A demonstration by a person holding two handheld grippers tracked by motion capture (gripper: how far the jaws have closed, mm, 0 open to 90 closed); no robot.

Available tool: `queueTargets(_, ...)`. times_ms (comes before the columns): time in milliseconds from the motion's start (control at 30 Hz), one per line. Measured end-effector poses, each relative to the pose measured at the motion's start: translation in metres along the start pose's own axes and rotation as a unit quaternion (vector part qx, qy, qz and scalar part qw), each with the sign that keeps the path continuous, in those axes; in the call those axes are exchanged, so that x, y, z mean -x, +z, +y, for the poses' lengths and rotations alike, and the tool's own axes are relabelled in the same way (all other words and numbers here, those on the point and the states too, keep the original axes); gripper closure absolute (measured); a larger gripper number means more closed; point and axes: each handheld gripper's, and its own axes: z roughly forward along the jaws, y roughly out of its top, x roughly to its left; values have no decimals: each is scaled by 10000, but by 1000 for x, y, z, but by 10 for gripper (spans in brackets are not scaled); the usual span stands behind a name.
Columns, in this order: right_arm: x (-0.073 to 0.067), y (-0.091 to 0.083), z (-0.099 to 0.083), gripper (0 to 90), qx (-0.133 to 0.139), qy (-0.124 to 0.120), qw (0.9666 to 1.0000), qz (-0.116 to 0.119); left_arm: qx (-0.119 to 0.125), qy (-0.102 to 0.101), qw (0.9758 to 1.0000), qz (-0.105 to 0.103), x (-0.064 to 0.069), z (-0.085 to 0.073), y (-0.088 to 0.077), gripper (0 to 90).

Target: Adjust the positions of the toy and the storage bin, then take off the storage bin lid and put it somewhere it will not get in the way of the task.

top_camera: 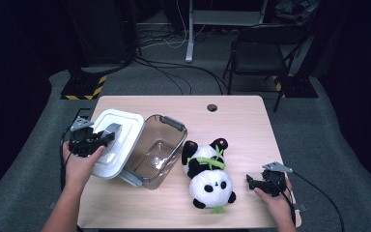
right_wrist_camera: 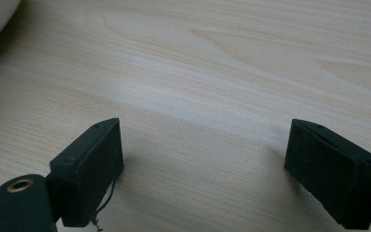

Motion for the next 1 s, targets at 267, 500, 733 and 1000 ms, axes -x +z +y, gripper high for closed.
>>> queueTargets(267, 0, 0, 0, 128, -7, 0, 10000, -6, 9, -196, 9997, 143, -20, -11, -6, 670)
queueTargets(500, 0, 0, 0, 128, 1, 7, 10000, -11, 42, -260, 9992, 297, -33, -19, -11, 670)
queueTargets(733, 0, 0, 0, 128, 0, 4, 10000, -11, 75, -388, 9986, 347, -47, -30, -14, 670)
queueTargets(1000, 0, 0, 0, 128, 1, 7, 10000, -14, 76, -468, 9979, 441, -58, -46, -9, 670)
